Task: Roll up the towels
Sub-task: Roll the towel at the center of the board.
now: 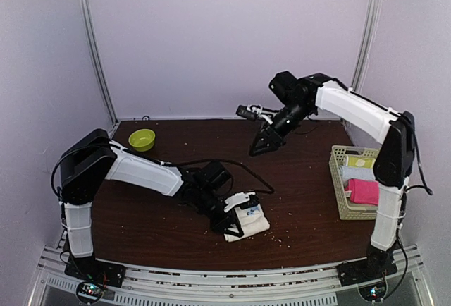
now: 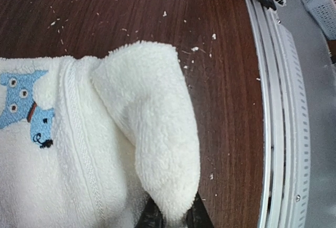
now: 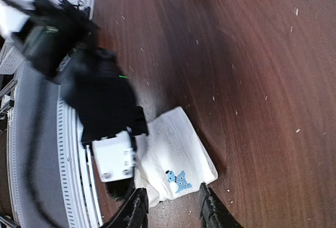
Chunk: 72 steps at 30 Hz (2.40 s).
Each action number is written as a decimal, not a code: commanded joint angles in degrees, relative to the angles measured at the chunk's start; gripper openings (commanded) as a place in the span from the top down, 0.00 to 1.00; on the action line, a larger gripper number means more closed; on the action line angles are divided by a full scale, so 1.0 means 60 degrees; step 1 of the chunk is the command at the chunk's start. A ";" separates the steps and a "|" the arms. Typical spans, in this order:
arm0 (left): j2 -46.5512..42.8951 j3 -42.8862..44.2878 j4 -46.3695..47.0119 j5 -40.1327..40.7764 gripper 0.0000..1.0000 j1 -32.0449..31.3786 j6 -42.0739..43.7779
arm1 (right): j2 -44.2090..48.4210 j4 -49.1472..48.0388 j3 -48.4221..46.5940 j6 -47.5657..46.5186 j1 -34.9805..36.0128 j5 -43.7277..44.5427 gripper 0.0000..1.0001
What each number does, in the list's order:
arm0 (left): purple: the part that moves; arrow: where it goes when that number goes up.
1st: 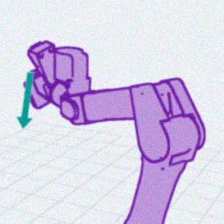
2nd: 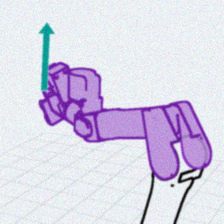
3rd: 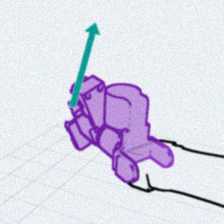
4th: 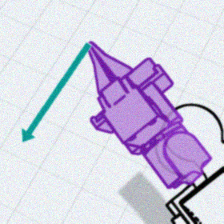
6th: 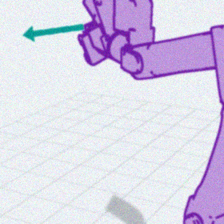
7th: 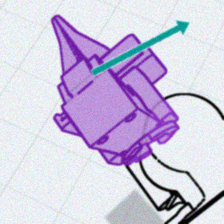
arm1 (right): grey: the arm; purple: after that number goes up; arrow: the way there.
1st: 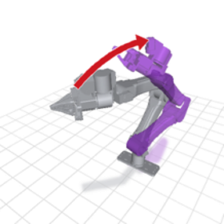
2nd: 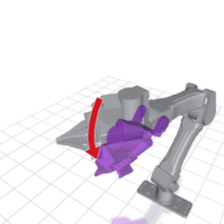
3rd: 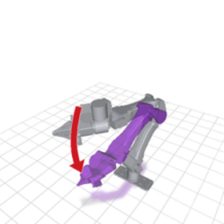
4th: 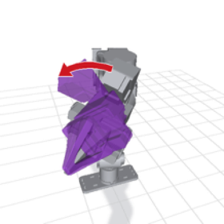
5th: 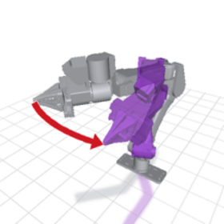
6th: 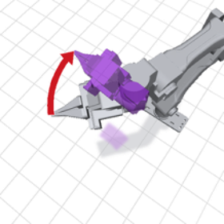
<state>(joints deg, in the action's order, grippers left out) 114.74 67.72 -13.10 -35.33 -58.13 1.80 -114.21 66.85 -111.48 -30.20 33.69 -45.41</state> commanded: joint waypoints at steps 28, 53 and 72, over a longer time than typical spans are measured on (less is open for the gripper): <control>0.2615 0.0724 -0.0570 -0.3581 0.89 0.0764 -0.1363 | 0.3271 -0.5905 0.8881 -0.1261 0.5103 0.6337 0.60; 0.2859 0.0984 -0.1528 -0.4218 0.92 0.0928 -0.0725 | 0.3631 -0.6080 0.9013 -0.1613 0.5694 0.7536 0.59; 0.2777 0.0973 -0.1662 -0.4085 0.92 0.0949 -0.0615 | 0.2638 -0.6643 0.9362 -0.1733 0.5708 0.7493 0.58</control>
<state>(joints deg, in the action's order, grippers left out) 128.38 75.55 -17.72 -65.17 -52.16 -2.83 -96.71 28.16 -56.95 -40.32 67.92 -0.95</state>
